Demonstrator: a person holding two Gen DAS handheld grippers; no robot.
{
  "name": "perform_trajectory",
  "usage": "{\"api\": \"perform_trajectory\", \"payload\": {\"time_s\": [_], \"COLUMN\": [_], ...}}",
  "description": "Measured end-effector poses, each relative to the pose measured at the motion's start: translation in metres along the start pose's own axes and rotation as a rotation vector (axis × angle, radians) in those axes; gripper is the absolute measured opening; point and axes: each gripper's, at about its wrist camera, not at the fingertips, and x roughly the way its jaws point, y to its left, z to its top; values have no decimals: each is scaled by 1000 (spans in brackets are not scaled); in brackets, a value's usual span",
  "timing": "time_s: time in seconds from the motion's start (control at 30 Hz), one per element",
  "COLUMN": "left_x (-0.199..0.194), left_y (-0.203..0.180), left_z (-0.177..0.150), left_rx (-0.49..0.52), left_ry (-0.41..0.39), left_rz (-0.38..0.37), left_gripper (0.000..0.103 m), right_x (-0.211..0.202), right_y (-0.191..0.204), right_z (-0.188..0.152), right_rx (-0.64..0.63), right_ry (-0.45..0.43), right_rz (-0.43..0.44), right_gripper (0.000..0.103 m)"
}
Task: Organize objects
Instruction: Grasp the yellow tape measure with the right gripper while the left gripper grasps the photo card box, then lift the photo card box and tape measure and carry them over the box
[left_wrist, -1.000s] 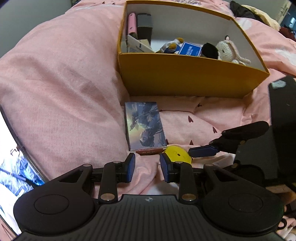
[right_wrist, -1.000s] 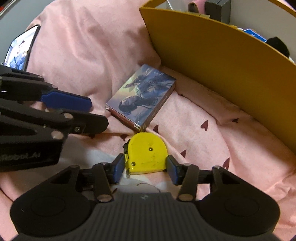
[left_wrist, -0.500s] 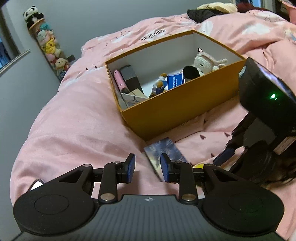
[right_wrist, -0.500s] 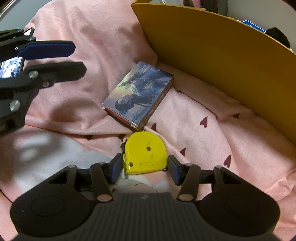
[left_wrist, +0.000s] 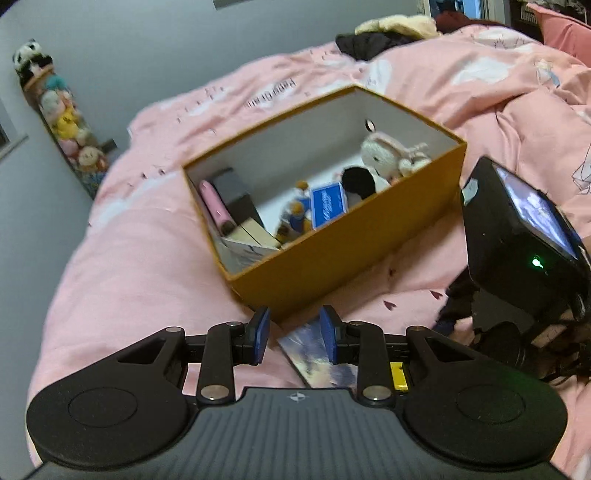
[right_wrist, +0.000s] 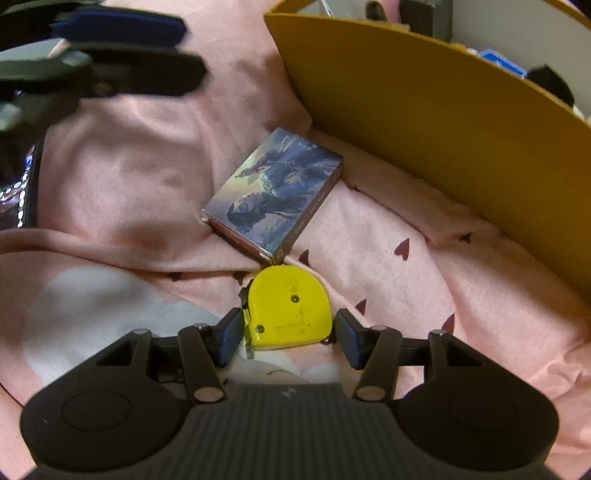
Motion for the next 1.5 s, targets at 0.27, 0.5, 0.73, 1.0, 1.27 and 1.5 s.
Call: {"api": "perform_trajectory", "payload": {"time_s": [0.27, 0.5, 0.73, 1.0, 1.27, 1.5], "left_x": [23, 41, 54, 74, 100, 114], "left_y": [-6, 1, 8, 26, 32, 40], "left_z": [-7, -14, -17, -19, -21, -26], "left_rx": [-46, -145, -250, -404, -508, -579], "left_ry": [90, 213, 290, 374, 437, 444], "left_rz": [-21, -39, -89, -120, -163, -191], "left_gripper": [35, 49, 50, 50, 56, 65], "right_x": [-3, 8, -6, -26, -26, -3], "right_y": [22, 26, 18, 5, 3, -14], "right_z": [2, 7, 5, 6, -15, 1], "right_rx": [-156, -194, -133, -47, -57, -11], "right_ry": [-50, -7, -36, -94, -88, -41], "right_rz": [-76, -65, -60, -114, -154, -91], "right_gripper": [59, 52, 36, 27, 30, 30]}}
